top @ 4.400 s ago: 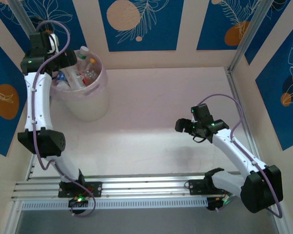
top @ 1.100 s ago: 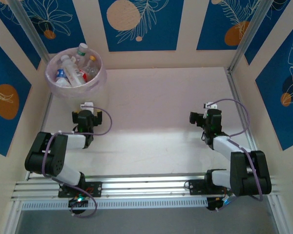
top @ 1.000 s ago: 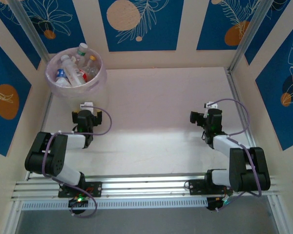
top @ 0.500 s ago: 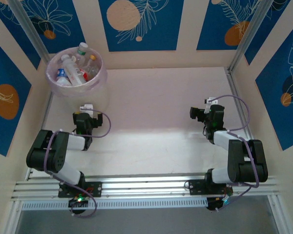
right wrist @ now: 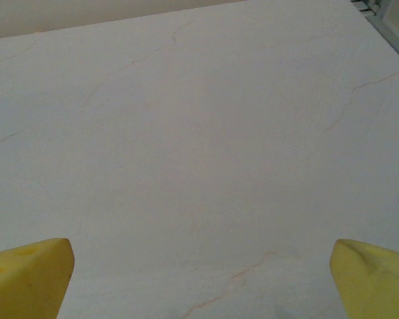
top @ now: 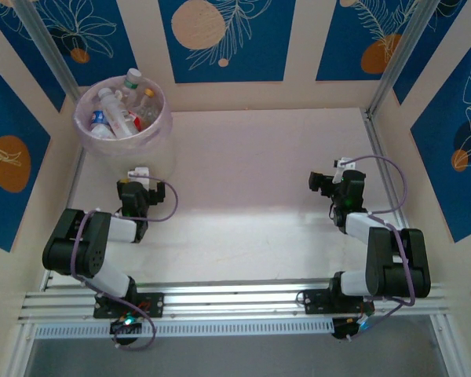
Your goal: Put the plastic bottles in the bin
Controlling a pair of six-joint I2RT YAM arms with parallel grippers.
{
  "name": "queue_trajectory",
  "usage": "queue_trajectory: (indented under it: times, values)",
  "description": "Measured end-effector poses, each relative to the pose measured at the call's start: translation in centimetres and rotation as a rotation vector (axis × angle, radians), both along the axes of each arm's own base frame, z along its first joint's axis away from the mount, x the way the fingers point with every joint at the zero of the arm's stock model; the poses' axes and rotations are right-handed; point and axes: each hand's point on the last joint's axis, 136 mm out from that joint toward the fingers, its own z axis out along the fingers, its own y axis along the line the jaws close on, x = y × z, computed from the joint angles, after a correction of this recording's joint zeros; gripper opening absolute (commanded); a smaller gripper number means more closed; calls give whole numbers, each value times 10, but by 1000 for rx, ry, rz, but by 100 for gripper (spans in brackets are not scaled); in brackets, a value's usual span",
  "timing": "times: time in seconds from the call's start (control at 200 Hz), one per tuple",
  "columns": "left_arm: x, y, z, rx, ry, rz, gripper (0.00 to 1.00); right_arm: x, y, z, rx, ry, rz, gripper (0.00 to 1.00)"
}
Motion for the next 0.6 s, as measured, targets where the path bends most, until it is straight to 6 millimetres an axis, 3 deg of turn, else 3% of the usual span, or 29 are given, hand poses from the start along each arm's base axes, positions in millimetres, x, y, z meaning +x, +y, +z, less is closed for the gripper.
queue_trajectory:
  times: [0.18,0.28,0.42,0.6]
  values:
    - [0,0,0,0,0,0,100,5,21,-2,14,-5,58,99]
    - [0,0,0,0,-1,0,100,12,30,-17,18,5,86,99]
    - [0,0,0,0,-2,0,100,7,32,-32,18,9,90,99]
    - [0,0,0,0,-2,0,100,10,31,-25,15,-32,81,99]
